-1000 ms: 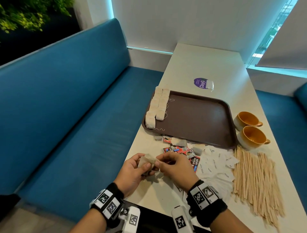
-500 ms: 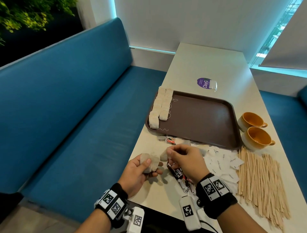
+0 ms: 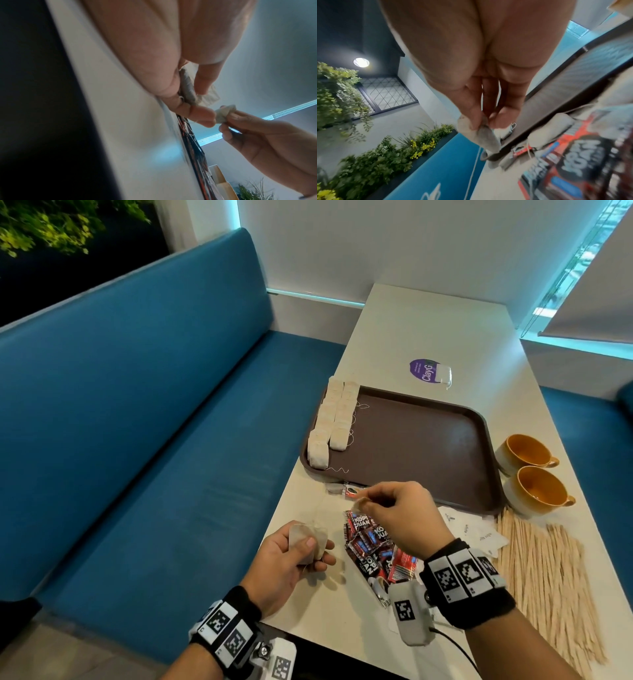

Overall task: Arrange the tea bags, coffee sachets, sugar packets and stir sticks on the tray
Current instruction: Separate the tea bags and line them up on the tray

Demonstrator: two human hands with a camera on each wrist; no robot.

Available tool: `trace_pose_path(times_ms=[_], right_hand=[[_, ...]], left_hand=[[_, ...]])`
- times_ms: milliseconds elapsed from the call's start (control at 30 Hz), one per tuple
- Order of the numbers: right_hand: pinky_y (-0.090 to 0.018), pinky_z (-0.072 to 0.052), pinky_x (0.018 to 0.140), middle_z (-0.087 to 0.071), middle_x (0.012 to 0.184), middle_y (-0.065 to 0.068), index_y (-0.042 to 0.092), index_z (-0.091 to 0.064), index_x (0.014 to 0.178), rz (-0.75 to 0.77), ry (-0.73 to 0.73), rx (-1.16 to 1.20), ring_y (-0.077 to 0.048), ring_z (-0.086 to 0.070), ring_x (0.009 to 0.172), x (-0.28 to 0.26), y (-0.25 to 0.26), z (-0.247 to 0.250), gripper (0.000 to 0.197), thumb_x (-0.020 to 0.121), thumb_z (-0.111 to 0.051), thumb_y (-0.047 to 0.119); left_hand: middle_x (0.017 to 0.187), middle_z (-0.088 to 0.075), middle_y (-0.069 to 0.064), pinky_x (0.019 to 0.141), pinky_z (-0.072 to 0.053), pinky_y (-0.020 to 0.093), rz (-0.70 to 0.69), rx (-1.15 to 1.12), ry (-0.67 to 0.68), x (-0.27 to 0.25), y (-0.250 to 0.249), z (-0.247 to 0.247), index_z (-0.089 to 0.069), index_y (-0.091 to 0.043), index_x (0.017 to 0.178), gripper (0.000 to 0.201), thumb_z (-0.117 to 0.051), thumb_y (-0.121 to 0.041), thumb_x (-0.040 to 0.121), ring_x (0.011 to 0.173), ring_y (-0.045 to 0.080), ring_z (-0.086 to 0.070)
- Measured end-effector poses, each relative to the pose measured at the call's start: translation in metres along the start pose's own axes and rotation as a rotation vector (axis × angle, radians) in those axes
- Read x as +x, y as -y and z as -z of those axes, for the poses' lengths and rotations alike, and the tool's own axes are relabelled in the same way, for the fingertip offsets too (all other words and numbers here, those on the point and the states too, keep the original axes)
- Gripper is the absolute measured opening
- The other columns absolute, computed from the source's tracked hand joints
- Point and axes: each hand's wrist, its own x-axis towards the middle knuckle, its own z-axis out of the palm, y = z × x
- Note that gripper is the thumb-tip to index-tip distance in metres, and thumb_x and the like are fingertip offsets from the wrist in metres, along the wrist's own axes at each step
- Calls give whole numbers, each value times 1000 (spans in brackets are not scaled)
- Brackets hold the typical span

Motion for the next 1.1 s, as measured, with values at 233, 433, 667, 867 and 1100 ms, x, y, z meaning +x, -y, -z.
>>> trace_pose_path(times_ms=[233,433,667,867,1100], right_hand=[[-20,-55,76,-74,80,15,33,-79,80,105,-66,-121,3,-68,80,15,14,11,11,83,-83,23],[-17,-54,72,-77,78,9,23,-80,89,144,154,42,1,-69,72,23,32,10,9,87,-79,15],[-22,-59,68,-77,84,4,21,-80,97,107,85,-25,-10,-73,75,78,27,9,16,82,-84,16],[-20,-51,76,-75,82,10,25,-79,82,48,-125,-55,-2,-66,81,142,17,15,14,80,-86,36],[-25,-56,60,-76,83,-13,7,-76,88,-53,149,43,-16,-68,66,173,17,8,11,88,-79,18]], left_hand=[[102,-71,24,70,-58,36,-2,-7,10,1,1,2,-61,-5,90,6,-62,-6,95,87,38,-70],[103,-71,26,71,-59,35,2,5,-3,1,1,1,-57,0,98,10,-59,-8,93,86,36,-71],[102,-70,26,71,-58,38,-8,-1,10,3,4,4,-55,4,103,22,-62,-12,91,86,37,-70],[105,-69,28,73,-58,39,12,-9,14,4,5,7,-55,5,109,22,-61,-11,95,88,37,-70],[105,-68,32,72,-58,40,32,-46,13,5,6,9,-56,5,109,24,-62,-11,92,87,39,-69]])
